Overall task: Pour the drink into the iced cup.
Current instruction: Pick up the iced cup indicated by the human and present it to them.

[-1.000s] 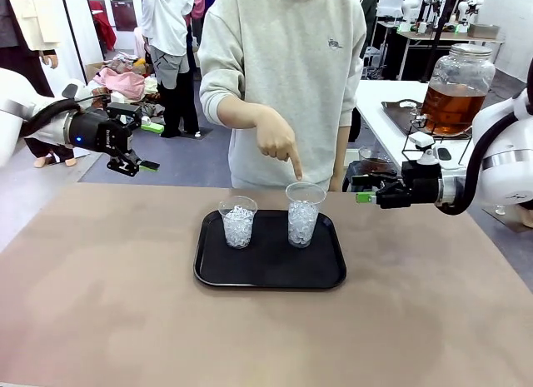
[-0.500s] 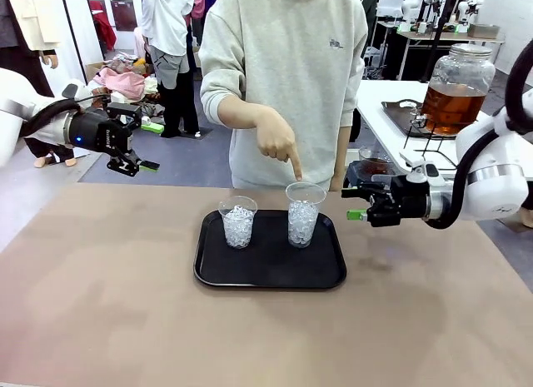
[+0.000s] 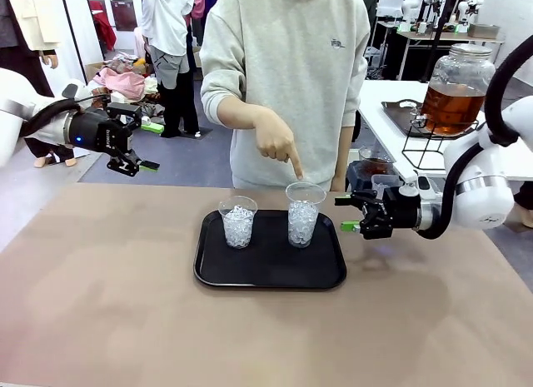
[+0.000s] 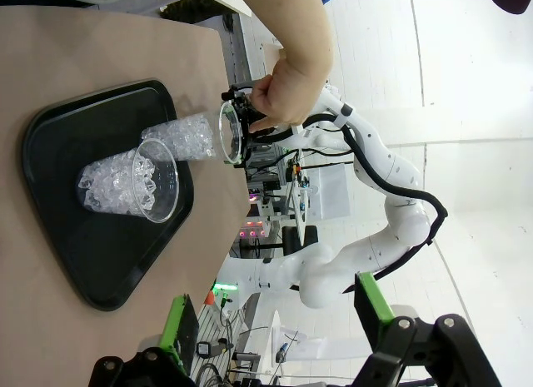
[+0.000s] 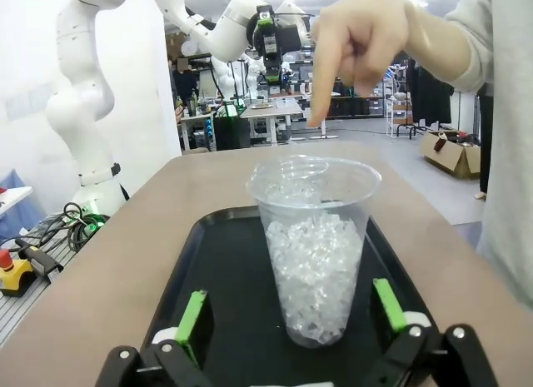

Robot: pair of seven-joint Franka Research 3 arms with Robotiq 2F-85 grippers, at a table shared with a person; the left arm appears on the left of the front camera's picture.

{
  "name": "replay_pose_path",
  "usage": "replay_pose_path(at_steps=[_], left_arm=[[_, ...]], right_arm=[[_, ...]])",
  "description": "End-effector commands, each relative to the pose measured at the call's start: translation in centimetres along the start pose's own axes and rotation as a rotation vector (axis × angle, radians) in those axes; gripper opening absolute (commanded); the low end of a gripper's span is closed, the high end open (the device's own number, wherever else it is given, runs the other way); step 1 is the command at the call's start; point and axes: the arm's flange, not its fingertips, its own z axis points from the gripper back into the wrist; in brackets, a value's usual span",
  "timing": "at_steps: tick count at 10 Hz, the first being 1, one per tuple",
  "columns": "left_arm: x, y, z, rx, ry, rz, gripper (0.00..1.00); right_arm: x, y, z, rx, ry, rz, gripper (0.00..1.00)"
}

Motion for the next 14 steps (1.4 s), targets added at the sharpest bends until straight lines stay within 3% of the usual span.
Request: replay_pose_path(at_steps=[1, 7, 14], left_arm=[[-0.2, -0.3, -0.1, -0.009, -0.007, -0.001, 1.0], [-0.2, -0.3, -0.1, -0.009, -0.007, -0.001, 1.0], [-0.2, -0.3, -0.1, -0.009, -0.007, -0.001, 1.0]], right_arm=[[-0.6, -0.8, -1.2, -0.032, 0.004, 0.018, 1.0], [-0.9, -2.5, -3.5, -0.058, -0.014, -0.01, 1.0], [-1.3, -2.1, -5.0, -0.02, -0.022, -0.073, 1.0]])
